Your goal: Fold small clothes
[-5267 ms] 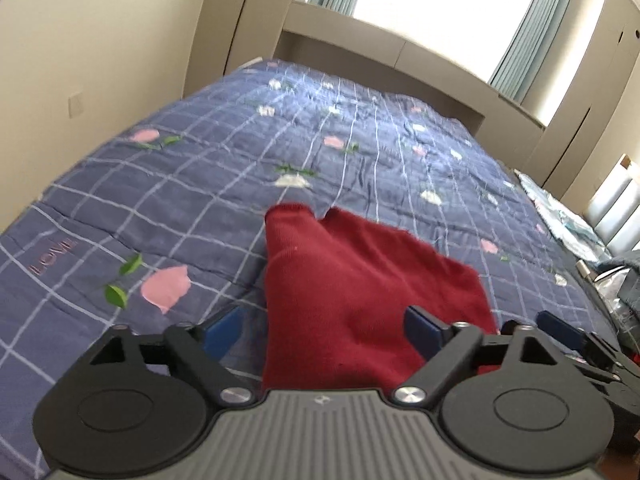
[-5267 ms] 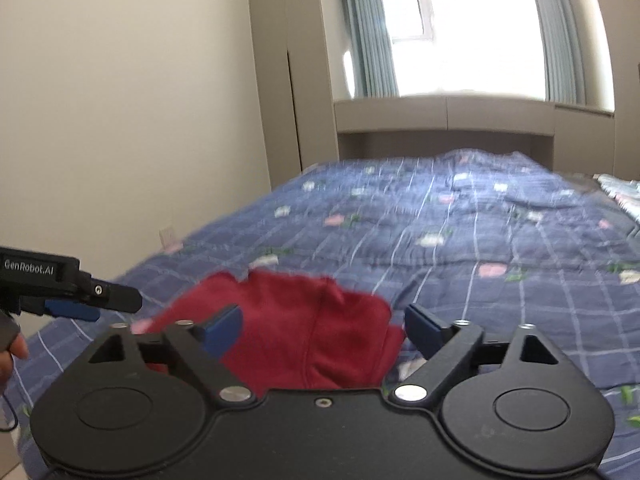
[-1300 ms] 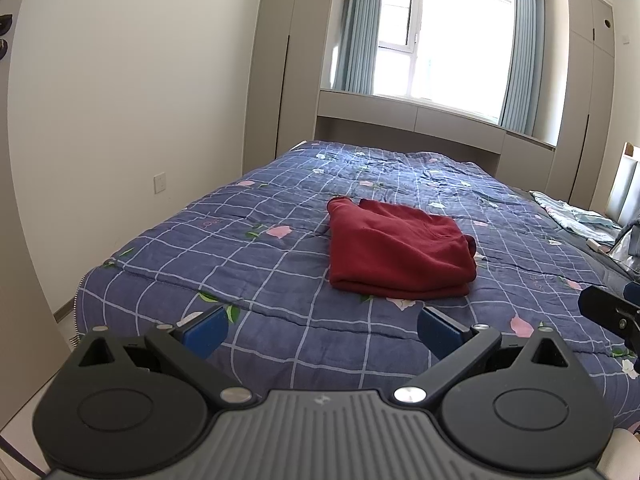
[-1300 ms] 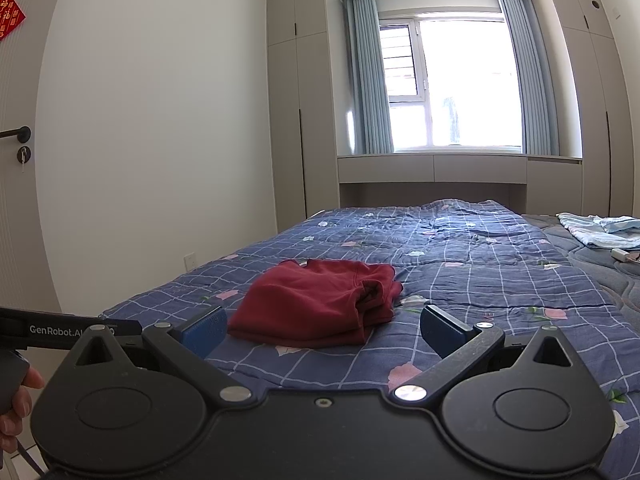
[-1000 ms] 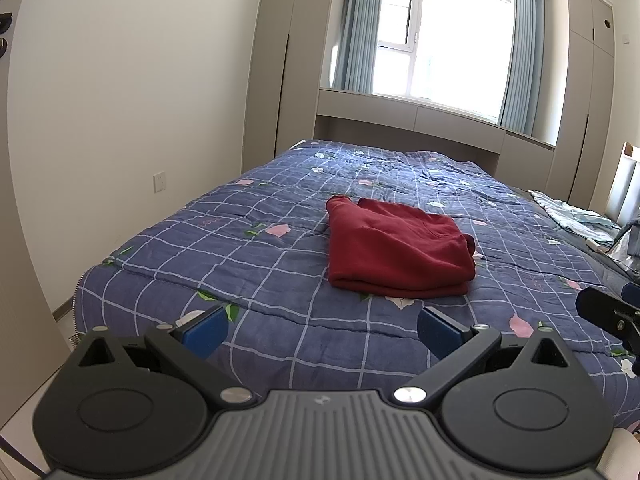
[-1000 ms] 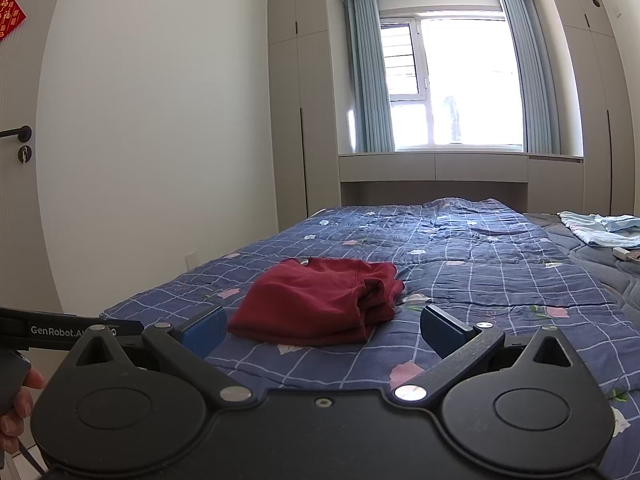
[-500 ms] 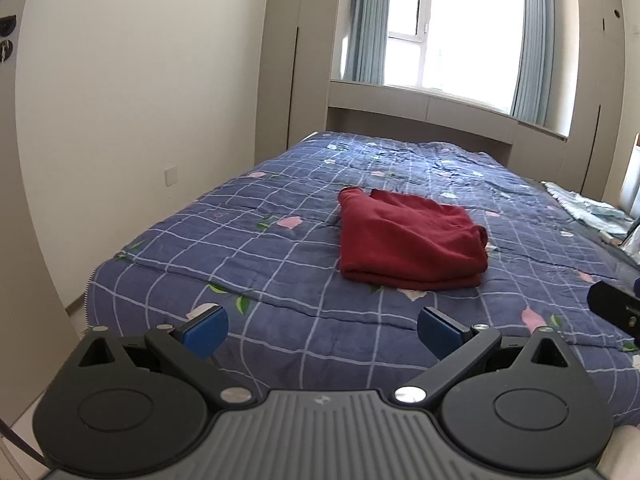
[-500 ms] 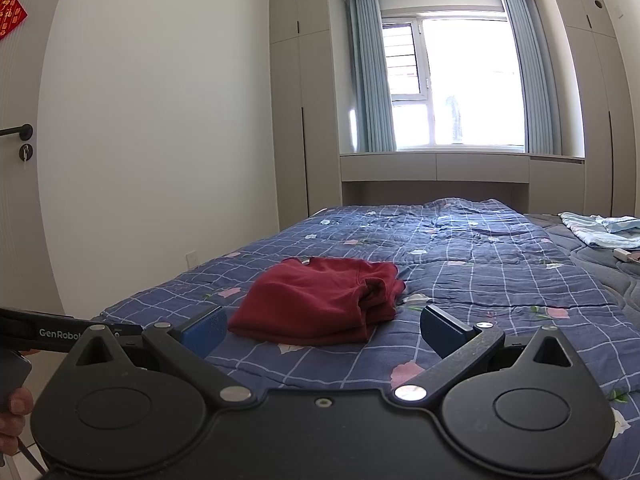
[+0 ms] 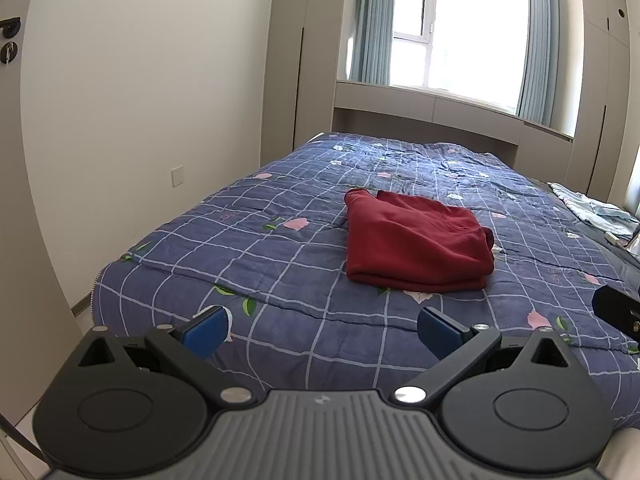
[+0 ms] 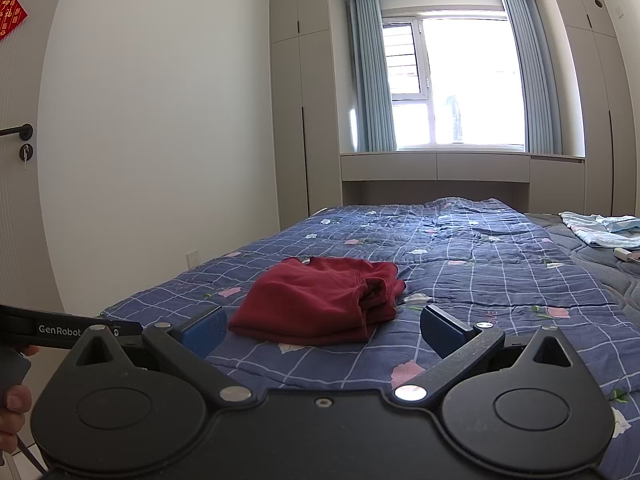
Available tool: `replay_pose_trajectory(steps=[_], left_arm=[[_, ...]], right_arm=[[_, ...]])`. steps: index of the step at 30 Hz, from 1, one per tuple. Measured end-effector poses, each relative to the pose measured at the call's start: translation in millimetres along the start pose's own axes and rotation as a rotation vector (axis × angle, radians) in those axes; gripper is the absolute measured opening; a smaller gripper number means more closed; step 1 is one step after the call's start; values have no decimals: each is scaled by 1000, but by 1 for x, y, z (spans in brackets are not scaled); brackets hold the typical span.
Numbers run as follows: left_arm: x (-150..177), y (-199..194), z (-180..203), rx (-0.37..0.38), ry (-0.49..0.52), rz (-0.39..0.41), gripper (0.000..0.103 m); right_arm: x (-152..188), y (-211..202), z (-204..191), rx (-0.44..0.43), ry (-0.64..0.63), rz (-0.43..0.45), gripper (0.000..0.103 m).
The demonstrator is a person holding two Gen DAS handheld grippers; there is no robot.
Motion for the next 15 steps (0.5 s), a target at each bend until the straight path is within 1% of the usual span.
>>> replay_pose_trajectory(steps=[15], left_arm=[[1, 0, 1, 2, 7, 1, 103]], right_arm=[[2, 0, 0, -3, 2, -7, 102]])
Point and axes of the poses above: each gripper's, at about its wrist camera, not at the fingertips, and y roughly the way its jaws point, z to its right, x to its underside, the point moved 3 cm from there along y, roughly the way its jaws point, and after that the axes turned 5 degrees about -z, right-handed, at the moved point
